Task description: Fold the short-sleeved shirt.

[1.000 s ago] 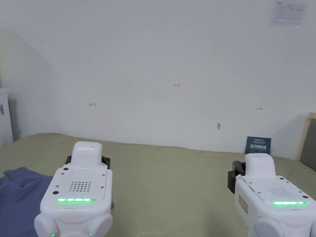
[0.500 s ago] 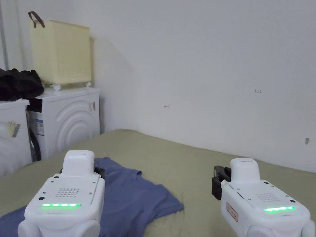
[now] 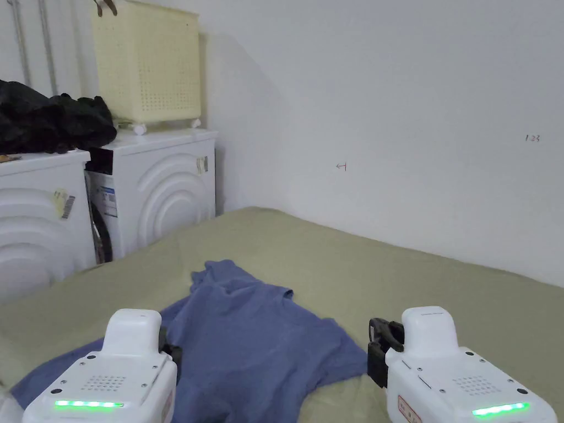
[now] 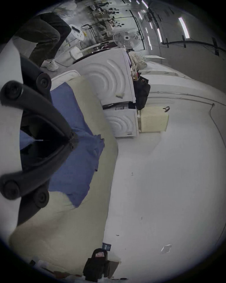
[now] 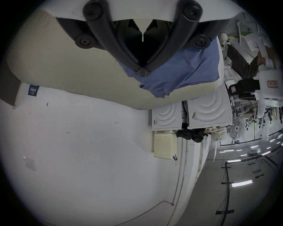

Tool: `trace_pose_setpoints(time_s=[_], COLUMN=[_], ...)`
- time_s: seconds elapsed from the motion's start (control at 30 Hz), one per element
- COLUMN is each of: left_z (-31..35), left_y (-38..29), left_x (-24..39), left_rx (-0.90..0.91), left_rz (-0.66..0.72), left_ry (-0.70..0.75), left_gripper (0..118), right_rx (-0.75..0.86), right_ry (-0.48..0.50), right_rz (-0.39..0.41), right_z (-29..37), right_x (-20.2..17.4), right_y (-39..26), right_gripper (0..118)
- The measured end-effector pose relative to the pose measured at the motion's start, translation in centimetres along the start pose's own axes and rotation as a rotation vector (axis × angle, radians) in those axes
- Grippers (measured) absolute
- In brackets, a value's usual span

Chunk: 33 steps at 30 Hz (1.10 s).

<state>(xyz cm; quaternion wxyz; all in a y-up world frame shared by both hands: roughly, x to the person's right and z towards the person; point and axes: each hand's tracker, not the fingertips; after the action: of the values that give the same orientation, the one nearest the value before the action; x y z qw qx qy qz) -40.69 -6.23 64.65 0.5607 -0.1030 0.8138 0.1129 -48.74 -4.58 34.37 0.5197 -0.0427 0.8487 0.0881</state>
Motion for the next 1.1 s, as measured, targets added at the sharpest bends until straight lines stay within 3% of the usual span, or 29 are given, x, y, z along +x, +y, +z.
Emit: trace_pose_setpoints(time_s=[0.2, 0.47, 0.7, 0.93, 1.1], left_z=[-5.9, -14.9, -21.2, -29.9, -33.5], left_y=[2.2, 8.1, 10.4, 9.7, 6.8], left_x=[0.5, 2.4, 8.4, 12.7, 15.9], left_rx=[-0.002, -0.104, -0.189, -0.637, -0.738], left_rz=[-0.050, -0.142, -0.456, -0.367, -0.370], left_ry=[-0.006, -0.130, -0.238, -0.467, -0.467], left_gripper=[0, 0, 0, 2, 2], right_rx=[-0.037, -0.087, -0.110, -0.152, -0.191], right_ry=[-0.013, -0.027, -0.017, -0.002, -0.011], right_rz=[0.004, -0.010, 0.023, 0.064, 0.030], right_z=[-3.8, -5.3, -3.7, -0.4, 1.3], right_x=[2.5, 5.4, 6.7, 7.9, 9.0], right_y=[-0.6, -3.2, -5.9, -7.4, -8.7], right_gripper=[0, 0, 0, 0, 0])
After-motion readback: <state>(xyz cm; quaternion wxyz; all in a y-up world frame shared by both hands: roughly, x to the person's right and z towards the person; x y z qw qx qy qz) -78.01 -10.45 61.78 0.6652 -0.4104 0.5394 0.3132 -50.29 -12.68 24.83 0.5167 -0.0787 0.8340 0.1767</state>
